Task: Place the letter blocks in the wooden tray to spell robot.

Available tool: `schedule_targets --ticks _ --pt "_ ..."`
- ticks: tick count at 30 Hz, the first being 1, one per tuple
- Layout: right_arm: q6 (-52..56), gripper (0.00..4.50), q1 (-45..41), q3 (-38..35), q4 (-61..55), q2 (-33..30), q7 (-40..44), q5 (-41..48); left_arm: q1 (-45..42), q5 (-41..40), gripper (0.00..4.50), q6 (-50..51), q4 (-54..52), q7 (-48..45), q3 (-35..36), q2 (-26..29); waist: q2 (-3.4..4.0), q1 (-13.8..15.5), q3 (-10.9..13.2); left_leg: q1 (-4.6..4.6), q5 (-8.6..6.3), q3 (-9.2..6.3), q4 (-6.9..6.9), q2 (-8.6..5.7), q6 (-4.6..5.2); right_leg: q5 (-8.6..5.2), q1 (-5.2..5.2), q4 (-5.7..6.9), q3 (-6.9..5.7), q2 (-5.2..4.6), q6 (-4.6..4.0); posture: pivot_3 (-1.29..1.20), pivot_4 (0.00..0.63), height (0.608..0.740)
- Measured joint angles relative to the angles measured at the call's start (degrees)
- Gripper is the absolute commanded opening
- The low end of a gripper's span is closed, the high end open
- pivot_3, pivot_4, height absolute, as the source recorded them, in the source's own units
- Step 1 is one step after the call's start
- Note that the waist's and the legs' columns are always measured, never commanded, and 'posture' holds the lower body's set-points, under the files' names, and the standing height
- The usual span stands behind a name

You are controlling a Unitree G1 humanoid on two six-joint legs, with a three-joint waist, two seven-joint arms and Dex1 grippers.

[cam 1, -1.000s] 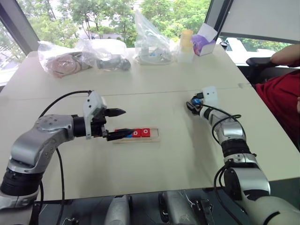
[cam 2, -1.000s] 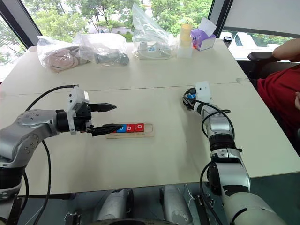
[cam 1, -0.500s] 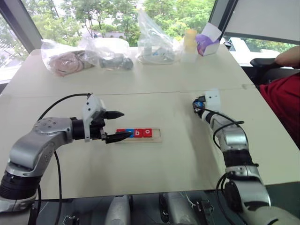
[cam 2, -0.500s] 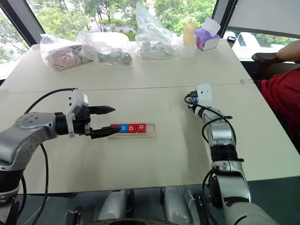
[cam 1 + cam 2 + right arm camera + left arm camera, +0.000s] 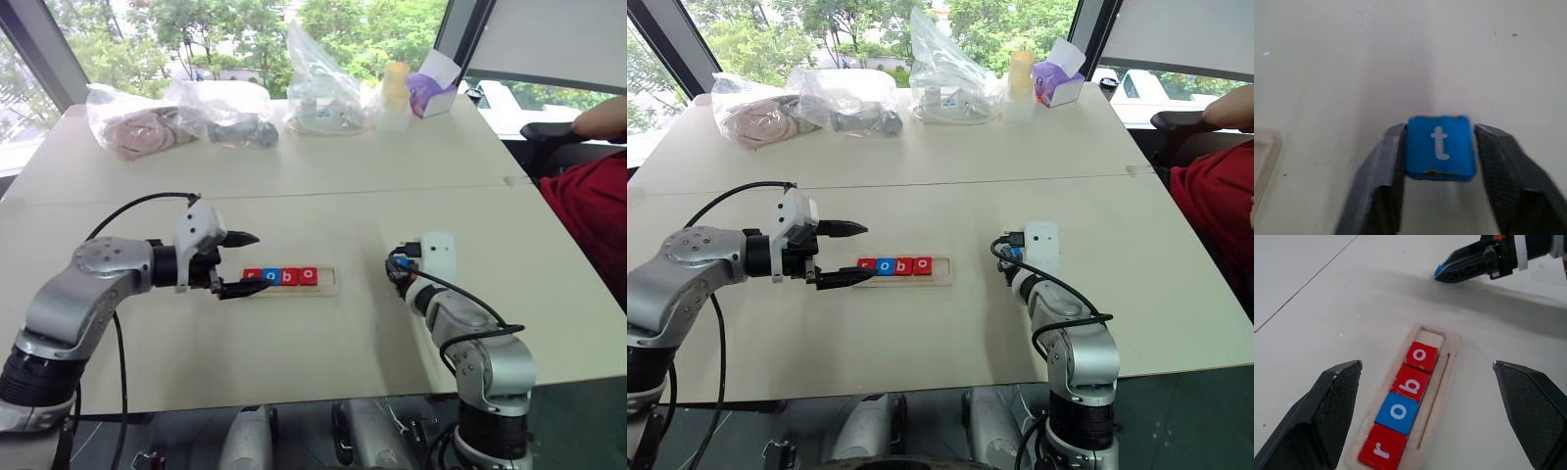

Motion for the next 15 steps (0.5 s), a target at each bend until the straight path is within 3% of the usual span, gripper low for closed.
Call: schedule_targets --ticks 1,5,8,10,15 --pt "0.18 4.27 0.06 -0.01 0.00 0.07 -0.03 0.03 -0.01 0.15 4.50 0.00 0.11 -0.15 -0.23 -0.01 0.00 -0.06 0.00 -0.02 0.00 0.00 -0.02 0.00 0.00 0.00 -0.03 0.00 0.00 0.00 0.00 0.00 0.150 0.740" --pt "-1.96 4.27 -1.29 0.15 0.28 -3.38 2.38 0.54 0.09 0.16 4.50 0.02 0.19 -0.39 -0.21 0.06 0.01 -0.03 0.01 -0.04 0.00 -0.02 -0.02 0.00 0.00 0.00 -0.06 0.00 -0.01 0.01 0.01 0.00 0.150 0.740" --pt "-13.68 4.27 -4.74 1.17 4.28 -19.50 15.93 1.90 0.48 -0.10 4.50 0.11 0.01 -1.54 0.22 1.39 0.03 -0.04 0.04 -0.03 0.00 0.06 0.04 -0.11 0.01 -0.04 -0.02 -0.06 0.02 -0.07 -0.03 0.00 0.150 0.740" --pt "-21.12 4.27 -5.20 1.62 6.10 -26.49 26.03 3.57 1.13 -0.41 4.50 0.08 -0.18 -3.16 0.62 3.10 -0.02 -0.01 0.01 0.00 -0.02 0.01 -0.01 -0.11 0.04 -0.06 0.03 -0.10 0.00 -0.02 0.03 0.00 0.150 0.740" --pt "-34.11 4.27 -5.33 3.06 16.30 -35.15 48.14 9.95 0.94 -6.03 4.50 2.76 -2.31 -6.86 3.23 4.71 -0.03 0.06 0.02 -0.01 -0.04 -0.03 -0.02 -0.08 0.08 -0.05 0.03 -0.08 -0.05 0.00 0.09 0.00 0.150 0.740"
